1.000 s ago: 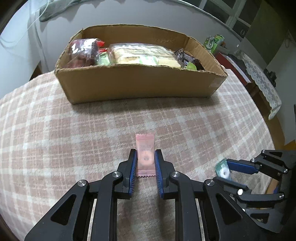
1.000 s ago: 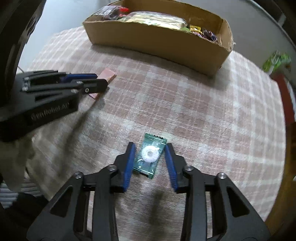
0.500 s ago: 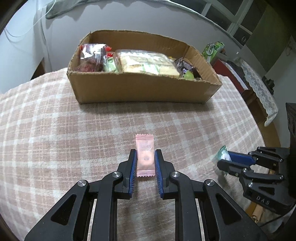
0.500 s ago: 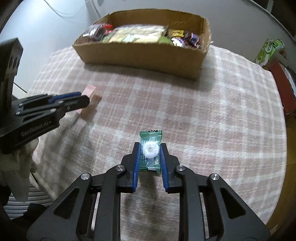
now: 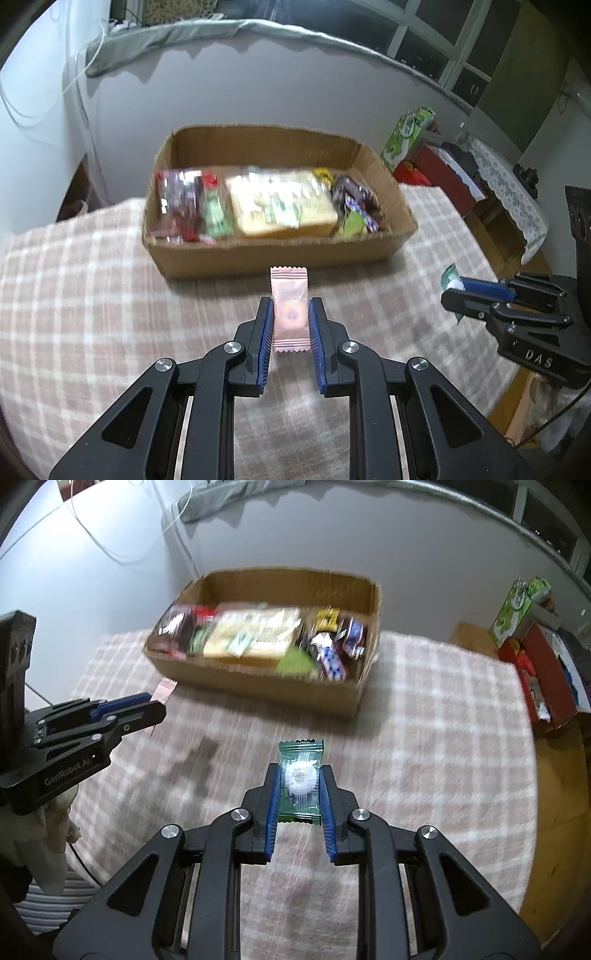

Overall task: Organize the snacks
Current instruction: 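Carry the pink candy and mint packet over the box with both grippers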

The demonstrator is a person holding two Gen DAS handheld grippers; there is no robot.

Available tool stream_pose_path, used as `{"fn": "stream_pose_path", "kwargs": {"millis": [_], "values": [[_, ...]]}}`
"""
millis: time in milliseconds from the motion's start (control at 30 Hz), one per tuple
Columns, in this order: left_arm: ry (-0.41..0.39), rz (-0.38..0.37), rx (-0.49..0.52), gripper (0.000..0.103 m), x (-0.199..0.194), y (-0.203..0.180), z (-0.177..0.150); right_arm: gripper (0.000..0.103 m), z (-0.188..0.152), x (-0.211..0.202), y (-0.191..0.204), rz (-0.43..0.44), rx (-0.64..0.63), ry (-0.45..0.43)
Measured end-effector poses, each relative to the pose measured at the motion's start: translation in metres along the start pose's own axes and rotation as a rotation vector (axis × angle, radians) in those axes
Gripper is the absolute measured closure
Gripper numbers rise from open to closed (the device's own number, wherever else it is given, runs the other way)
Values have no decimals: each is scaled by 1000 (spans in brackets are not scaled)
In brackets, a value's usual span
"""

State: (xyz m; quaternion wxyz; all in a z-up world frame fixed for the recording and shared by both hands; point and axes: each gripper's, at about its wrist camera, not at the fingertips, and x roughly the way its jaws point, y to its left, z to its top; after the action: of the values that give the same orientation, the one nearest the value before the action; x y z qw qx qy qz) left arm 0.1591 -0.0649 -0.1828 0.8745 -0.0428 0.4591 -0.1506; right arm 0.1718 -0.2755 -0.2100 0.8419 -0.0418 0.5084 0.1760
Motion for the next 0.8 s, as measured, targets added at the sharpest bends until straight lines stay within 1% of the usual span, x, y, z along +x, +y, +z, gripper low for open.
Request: {"fn": "stream_pose_path", "kwargs": {"millis": [167, 367, 533, 633, 800], "values": [[-25, 1, 8, 86, -2, 1, 16, 82, 21, -6, -4, -9, -5, -38], [-44, 5, 16, 86, -1, 3, 31, 82, 43, -7, -5, -14, -25, -62], [-53, 4, 21, 86, 4, 7, 46, 82, 64, -1, -4, -14, -45, -76], [-59, 5, 16, 86, 11, 11, 60, 82, 79, 6, -4, -6, -48, -82], [-54, 3, 4, 86, 25, 16, 76, 82, 102, 22, -5, 2, -52, -77]]}}
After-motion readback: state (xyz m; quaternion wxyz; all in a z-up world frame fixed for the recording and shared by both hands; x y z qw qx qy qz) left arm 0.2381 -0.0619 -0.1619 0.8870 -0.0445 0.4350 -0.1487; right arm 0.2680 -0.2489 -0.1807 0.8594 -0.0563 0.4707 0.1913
